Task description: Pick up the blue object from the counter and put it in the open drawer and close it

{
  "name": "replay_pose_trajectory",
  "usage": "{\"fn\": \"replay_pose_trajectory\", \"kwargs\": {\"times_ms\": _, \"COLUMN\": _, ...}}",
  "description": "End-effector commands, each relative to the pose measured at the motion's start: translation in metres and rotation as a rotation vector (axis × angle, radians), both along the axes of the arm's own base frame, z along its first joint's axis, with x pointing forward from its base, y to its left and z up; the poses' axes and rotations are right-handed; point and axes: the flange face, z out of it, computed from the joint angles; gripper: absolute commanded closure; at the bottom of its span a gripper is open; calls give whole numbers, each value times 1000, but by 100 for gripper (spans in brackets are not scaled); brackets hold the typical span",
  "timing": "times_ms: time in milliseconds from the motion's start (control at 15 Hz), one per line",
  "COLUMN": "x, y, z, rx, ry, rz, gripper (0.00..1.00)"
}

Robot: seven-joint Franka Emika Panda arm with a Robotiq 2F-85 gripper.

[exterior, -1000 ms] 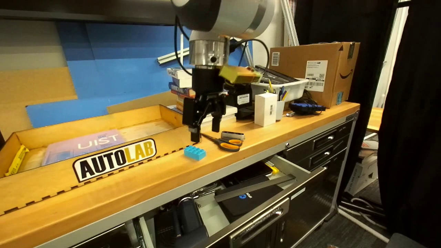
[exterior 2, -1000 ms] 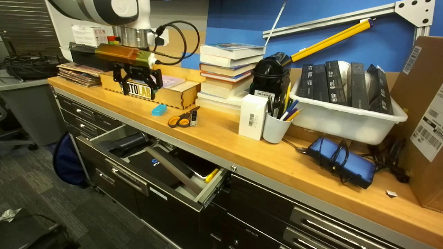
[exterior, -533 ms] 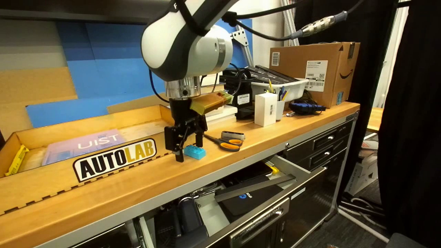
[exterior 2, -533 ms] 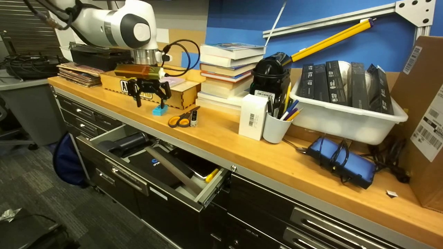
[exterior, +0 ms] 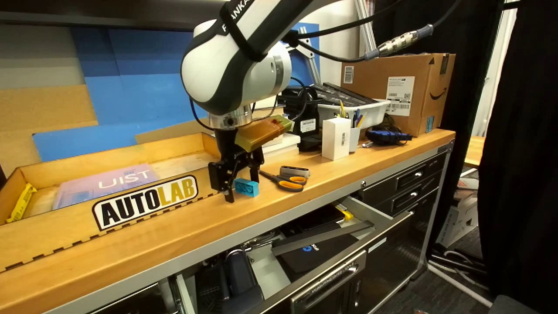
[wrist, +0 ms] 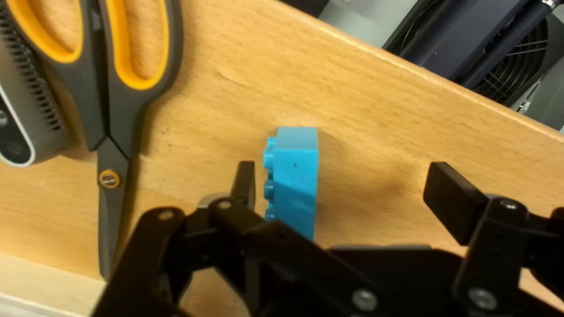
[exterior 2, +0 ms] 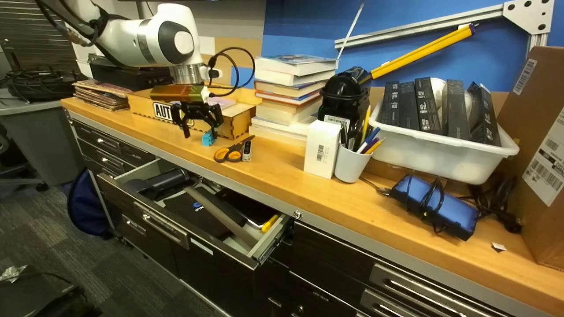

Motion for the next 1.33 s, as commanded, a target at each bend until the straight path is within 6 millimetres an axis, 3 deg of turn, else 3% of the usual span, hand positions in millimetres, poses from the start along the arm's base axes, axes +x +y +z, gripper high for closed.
{"fn": "replay_pose_trajectory", "kwargs": {"times_ms": 0, "x": 2, "y": 5, "z": 4, "rx": -3, "ry": -44, "rz": -41, "gripper": 34}}
{"fn": "replay_pose_trajectory", "kwargs": {"times_ms": 400, "x": -9, "y": -10, "z": 6, "rx": -27, "ry": -102, "rz": -154, "gripper": 82}}
{"fn": "replay_pose_trajectory", "kwargs": {"times_ms": 533, "x": -19, "y": -18, "z": 6, "rx": -12, "ry": -112, "rz": -198, "gripper": 93}}
{"fn": "replay_pose_trajectory", "kwargs": {"times_ms": 600, "x": -28, "y": -21, "z": 5, "rx": -1, "ry": -107, "rz": -209, "gripper": 88}}
{"fn": "replay_pose_trajectory", "kwargs": {"times_ms": 1000, "x": -112, "y": -26, "z": -6, "rx": 39, "ry": -52, "rz": -205, "gripper": 88}}
{"fn": "replay_pose_trajectory", "kwargs": {"times_ms": 1267, "x": -144, "y": -52, "z": -25, "rx": 28, "ry": -34, "rz": -299, "gripper": 88}}
